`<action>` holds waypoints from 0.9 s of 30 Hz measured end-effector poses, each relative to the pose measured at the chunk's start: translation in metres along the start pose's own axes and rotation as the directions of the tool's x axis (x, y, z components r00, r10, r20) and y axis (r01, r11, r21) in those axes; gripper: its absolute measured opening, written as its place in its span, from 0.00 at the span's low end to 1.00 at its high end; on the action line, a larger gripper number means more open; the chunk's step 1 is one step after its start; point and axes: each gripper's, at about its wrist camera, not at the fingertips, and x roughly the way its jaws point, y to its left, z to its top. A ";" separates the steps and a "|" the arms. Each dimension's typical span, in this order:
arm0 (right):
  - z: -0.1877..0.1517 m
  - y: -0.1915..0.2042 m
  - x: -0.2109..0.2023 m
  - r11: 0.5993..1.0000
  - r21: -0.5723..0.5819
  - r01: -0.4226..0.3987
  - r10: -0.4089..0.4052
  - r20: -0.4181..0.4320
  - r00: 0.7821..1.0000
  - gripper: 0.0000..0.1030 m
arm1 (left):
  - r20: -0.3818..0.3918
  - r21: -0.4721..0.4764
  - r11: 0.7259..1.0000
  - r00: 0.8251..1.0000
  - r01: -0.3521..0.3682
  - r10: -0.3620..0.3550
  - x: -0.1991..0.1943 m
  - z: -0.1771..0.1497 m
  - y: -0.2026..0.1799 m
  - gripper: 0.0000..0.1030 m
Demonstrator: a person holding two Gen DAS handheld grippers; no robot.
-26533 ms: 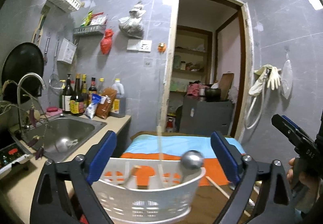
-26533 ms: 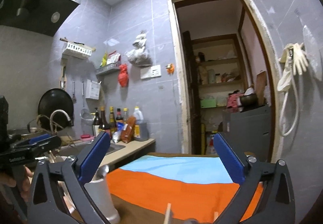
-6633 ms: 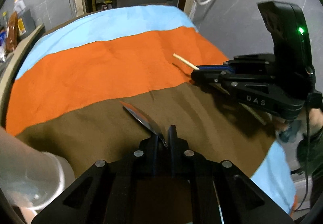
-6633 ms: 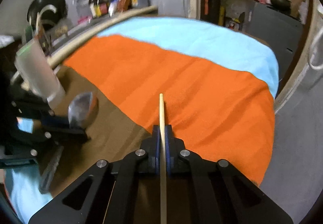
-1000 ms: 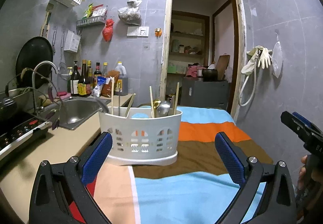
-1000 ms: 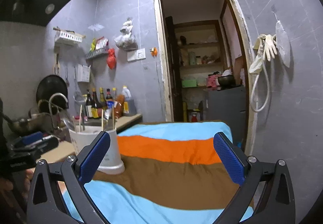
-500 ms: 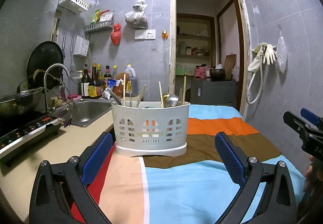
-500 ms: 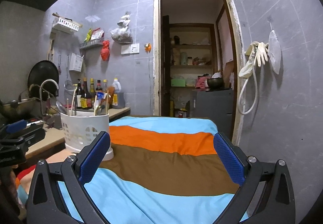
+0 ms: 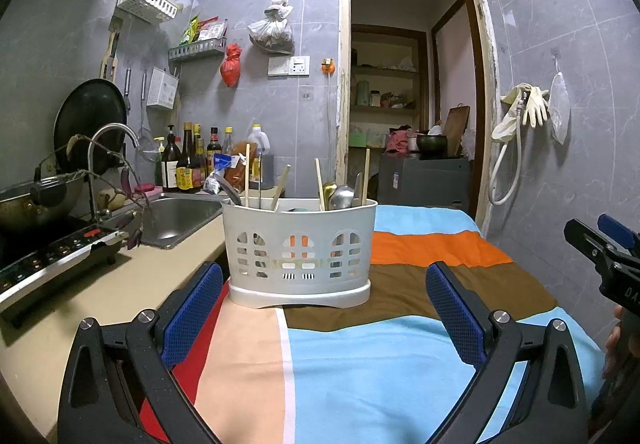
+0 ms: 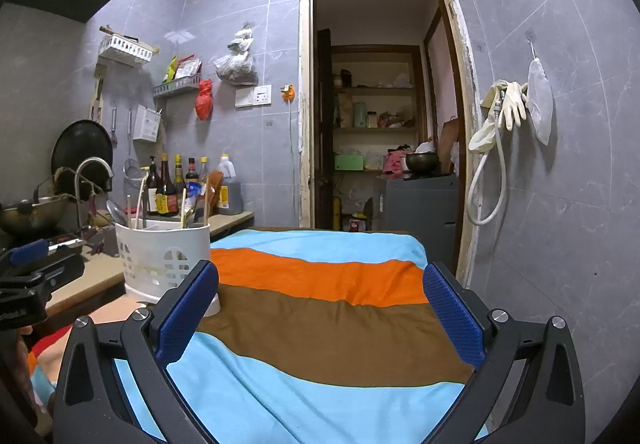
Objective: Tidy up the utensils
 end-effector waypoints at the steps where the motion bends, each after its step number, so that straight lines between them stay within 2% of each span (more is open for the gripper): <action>1: 0.000 0.000 0.000 1.000 0.000 -0.001 0.001 -0.001 1.000 1.00 | 0.001 -0.001 1.000 1.000 0.000 0.000 0.000 0.000 0.000 0.97; 27: 0.000 0.001 -0.001 1.000 0.001 -0.003 0.003 -0.007 1.000 1.00 | -0.003 -0.004 1.000 1.000 -0.007 0.007 -0.001 -0.004 0.004 0.97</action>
